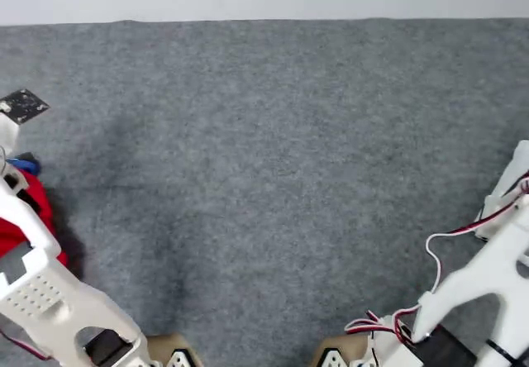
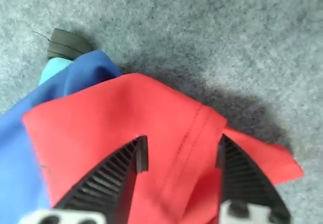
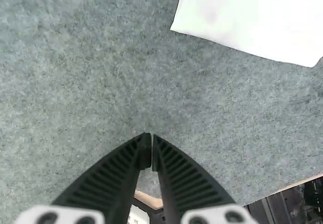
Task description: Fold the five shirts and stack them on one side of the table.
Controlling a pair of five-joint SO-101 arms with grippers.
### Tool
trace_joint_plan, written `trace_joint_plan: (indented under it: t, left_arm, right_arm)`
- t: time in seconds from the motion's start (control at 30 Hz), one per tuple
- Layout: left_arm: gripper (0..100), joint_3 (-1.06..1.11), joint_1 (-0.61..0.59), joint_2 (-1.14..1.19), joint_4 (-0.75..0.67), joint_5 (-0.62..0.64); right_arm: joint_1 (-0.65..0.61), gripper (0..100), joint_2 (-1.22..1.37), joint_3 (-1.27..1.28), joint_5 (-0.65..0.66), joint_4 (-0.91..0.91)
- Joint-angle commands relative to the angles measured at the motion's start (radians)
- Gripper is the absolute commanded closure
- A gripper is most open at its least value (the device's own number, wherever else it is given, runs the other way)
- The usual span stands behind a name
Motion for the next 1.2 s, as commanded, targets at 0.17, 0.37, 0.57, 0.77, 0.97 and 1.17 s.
trace_joint_plan:
  t: [0.17, 0.37, 0.57, 0.77, 0.97, 1.17]
  left_arm:
    - [77, 0.062, 0.015, 0.032, -0.032, -0.014]
    - [78, 0.062, 0.014, 0.094, -0.135, 0.026]
    - [92, 0.036, 0.026, 0.094, -0.164, 0.048]
    - [99, -0.065, 0.034, 0.094, -0.147, 0.097]
    - [99, -0.257, 0.055, 0.094, -0.008, 0.173]
    - [90, -0.202, 0.064, 0.071, 0.032, 0.166]
  right_arm:
    - [0.002, 98.8, -0.036, -0.003, 0.008, 0.041]
    - [0.002, 98.7, -0.036, -0.003, 0.008, 0.039]
    - [0.002, 98.7, -0.036, -0.003, 0.008, 0.039]
    - [0.002, 98.8, -0.036, -0.003, 0.005, 0.039]
    - [0.002, 98.8, -0.036, -0.003, 0.003, 0.039]
    - [0.002, 98.8, -0.041, -0.003, 0.006, 0.039]
